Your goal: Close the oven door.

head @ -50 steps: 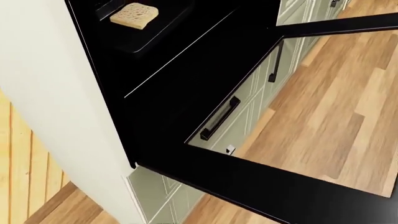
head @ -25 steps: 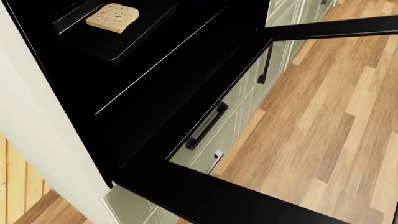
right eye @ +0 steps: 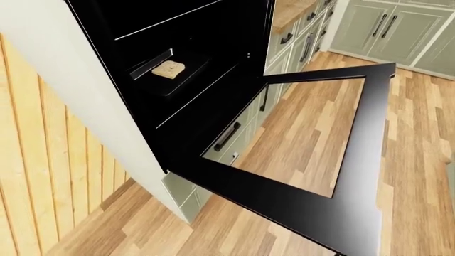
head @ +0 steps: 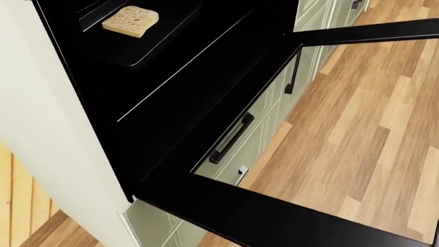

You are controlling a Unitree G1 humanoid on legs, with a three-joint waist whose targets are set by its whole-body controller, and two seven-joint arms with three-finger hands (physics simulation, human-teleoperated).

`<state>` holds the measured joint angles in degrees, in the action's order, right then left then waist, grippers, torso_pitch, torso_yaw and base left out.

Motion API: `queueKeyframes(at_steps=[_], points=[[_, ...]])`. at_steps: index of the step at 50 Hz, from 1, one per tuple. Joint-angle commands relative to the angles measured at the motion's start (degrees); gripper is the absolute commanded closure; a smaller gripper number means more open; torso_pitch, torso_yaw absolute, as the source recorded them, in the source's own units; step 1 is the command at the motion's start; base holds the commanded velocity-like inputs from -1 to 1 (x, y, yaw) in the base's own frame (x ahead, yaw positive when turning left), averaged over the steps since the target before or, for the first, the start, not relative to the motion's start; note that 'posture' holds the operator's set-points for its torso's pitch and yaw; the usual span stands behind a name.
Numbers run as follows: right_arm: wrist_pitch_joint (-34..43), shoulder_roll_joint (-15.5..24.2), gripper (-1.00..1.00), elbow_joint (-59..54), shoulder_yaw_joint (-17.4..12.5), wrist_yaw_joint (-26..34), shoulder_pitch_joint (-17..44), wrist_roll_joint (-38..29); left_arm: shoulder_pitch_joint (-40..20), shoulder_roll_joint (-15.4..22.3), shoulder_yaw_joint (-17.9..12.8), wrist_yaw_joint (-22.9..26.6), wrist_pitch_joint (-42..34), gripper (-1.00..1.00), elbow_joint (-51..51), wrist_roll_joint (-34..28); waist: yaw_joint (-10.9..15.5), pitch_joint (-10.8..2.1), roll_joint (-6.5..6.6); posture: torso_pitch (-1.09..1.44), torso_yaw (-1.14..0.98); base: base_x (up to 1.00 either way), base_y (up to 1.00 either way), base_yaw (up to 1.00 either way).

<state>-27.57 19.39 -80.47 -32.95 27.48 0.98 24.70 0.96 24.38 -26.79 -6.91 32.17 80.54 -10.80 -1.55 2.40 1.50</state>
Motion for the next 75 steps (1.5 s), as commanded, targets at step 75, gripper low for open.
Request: queueKeyframes(at_steps=[75], points=[[5.97,4.99,-1.00,1.16,4.11,12.74,7.32,20.18,-0.43,1.06,-0.87,1.84,2.02,-1.00,-0.88,1.82,-1.29,12.38,0.11,0.35,0.00,0.00,0.00,0.00]])
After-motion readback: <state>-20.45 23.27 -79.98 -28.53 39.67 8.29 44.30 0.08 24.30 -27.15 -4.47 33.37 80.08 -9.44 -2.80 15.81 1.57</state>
